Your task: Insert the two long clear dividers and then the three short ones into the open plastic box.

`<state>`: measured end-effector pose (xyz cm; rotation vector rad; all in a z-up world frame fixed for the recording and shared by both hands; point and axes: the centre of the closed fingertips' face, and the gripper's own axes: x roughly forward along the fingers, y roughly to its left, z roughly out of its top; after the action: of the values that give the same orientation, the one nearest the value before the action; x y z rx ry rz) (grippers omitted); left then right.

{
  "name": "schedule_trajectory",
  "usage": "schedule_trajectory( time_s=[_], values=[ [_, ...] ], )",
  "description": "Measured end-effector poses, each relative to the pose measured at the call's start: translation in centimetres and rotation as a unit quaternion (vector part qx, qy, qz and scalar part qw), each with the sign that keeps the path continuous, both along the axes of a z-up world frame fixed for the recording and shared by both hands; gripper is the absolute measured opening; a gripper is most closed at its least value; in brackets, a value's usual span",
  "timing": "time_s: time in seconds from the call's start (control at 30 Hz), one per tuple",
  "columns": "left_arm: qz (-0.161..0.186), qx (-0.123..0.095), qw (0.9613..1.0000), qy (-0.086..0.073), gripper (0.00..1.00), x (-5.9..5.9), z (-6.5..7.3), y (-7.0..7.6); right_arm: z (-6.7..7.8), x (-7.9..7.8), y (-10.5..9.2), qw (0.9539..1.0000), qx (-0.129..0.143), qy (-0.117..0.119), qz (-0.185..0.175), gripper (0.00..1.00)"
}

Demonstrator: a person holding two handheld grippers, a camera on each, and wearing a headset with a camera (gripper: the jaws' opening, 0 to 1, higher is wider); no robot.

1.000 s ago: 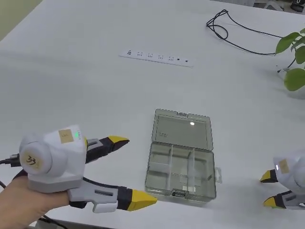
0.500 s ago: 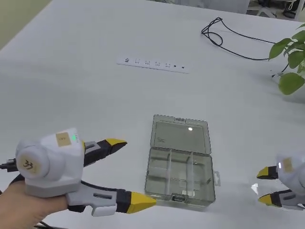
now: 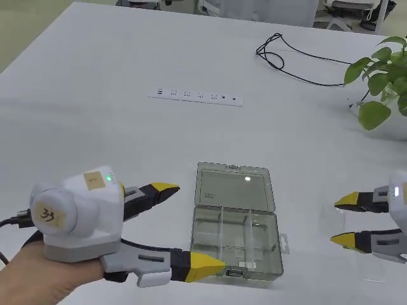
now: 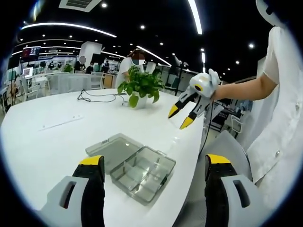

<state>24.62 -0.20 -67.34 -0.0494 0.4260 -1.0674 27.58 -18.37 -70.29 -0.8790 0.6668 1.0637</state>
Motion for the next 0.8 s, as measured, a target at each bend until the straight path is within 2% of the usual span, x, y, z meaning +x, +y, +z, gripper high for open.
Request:
schedule_trajectory(
  time_s=[0.13,0.2,0.23,0.27,0.33,0.4,0.43,0.47,0.5,0.6,0.63,0.73,0.8],
  values=[
    [0.001,-0.02,0.9998,0.006,0.85,0.3,1.3,-1.1,2.2,-0.6,1.6,0.9997,0.016,-0.015,0.001,0.33],
    [0.007,-0.025,0.9996,0.011,0.82,0.6,1.8,-1.6,2.7,-0.7,1.9,0.9996,0.019,-0.021,0.004,0.33],
    [0.009,-0.033,0.9993,0.016,0.81,0.7,2.1,-1.8,3.2,-0.8,2.3,0.9994,0.021,-0.026,0.005,0.33],
    [0.015,-0.048,0.9983,0.031,0.8,0.7,2.4,-2.2,3.5,-0.9,2.6,0.9993,0.022,-0.029,0.007,0.33],
    [0.024,-0.063,0.9957,0.063,0.78,0.8,2.7,-2.6,4.3,-1.2,3.3,0.9991,0.025,-0.034,0.008,0.33],
    [0.026,-0.065,0.996,0.056,0.75,1.1,3.0,-2.9,4.9,-1.5,3.9,0.9989,0.028,-0.038,0.01,0.33],
    [0.029,-0.066,0.9957,0.059,0.74,1.2,3.1,-3.0,5.1,-1.6,4.2,0.9987,0.028,-0.041,0.011,0.33],
    [0.032,-0.068,0.9948,0.069,0.72,1.2,3.0,-3.1,5.3,-1.7,4.4,0.9986,0.027,-0.044,0.012,0.33],
    [0.037,-0.079,0.9913,0.099,0.71,0.9,3.0,-3.5,5.5,-1.8,4.7,0.9984,0.026,-0.047,0.015,0.33],
    [0.04,-0.103,0.9868,0.118,0.68,1.0,3.5,-4.1,5.9,-2.3,5.6,0.9979,0.025,-0.055,0.023,0.33],
    [0.043,-0.109,0.9844,0.132,0.64,0.9,3.6,-4.4,6.0,-2.5,5.9,0.9977,0.024,-0.058,0.026,0.33],
    [0.043,-0.125,0.9804,0.146,0.56,0.7,3.9,-5.2,6.1,-2.9,6.6,0.997,0.019,-0.066,0.035,0.33],
    [0.046,-0.138,0.9759,0.163,0.52,0.5,4.0,-5.7,6.1,-3.1,6.9,0.9965,0.013,-0.071,0.042,0.33]
  ],
)
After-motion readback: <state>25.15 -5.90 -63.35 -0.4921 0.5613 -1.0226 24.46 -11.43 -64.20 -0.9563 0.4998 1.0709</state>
